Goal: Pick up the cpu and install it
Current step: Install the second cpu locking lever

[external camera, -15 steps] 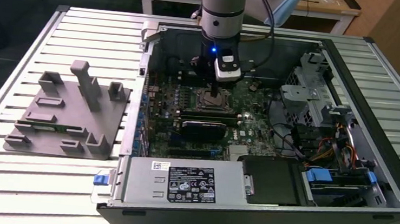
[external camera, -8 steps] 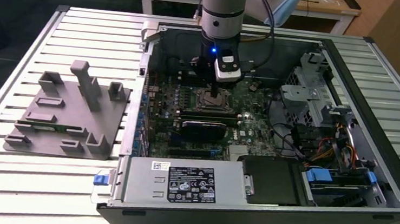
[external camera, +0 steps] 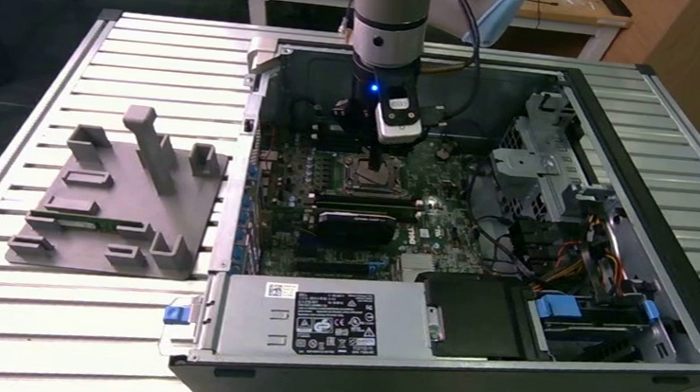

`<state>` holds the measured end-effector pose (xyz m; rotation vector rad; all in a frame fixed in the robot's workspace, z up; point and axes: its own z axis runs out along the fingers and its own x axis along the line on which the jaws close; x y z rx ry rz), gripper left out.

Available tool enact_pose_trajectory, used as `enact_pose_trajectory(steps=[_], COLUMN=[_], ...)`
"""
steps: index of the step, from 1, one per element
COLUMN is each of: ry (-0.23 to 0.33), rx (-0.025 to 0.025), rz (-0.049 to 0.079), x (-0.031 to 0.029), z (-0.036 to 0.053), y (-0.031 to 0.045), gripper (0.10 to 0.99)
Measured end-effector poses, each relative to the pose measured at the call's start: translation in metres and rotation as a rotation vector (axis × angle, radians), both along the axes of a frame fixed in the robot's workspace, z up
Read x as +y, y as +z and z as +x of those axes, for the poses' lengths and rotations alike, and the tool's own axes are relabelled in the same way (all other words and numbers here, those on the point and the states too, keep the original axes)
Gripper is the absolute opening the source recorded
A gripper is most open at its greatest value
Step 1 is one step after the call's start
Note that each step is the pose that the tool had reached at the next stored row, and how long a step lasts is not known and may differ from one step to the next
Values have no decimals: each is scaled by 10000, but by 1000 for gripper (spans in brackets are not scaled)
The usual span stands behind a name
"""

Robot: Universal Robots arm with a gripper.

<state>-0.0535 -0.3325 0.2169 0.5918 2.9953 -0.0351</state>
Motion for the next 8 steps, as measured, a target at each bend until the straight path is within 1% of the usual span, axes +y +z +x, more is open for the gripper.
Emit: enact_pose_trajectory(steps=[8], ry=[0], rx=[1], rz=[0], x=[0], z=[0], y=[12], gripper=[106])
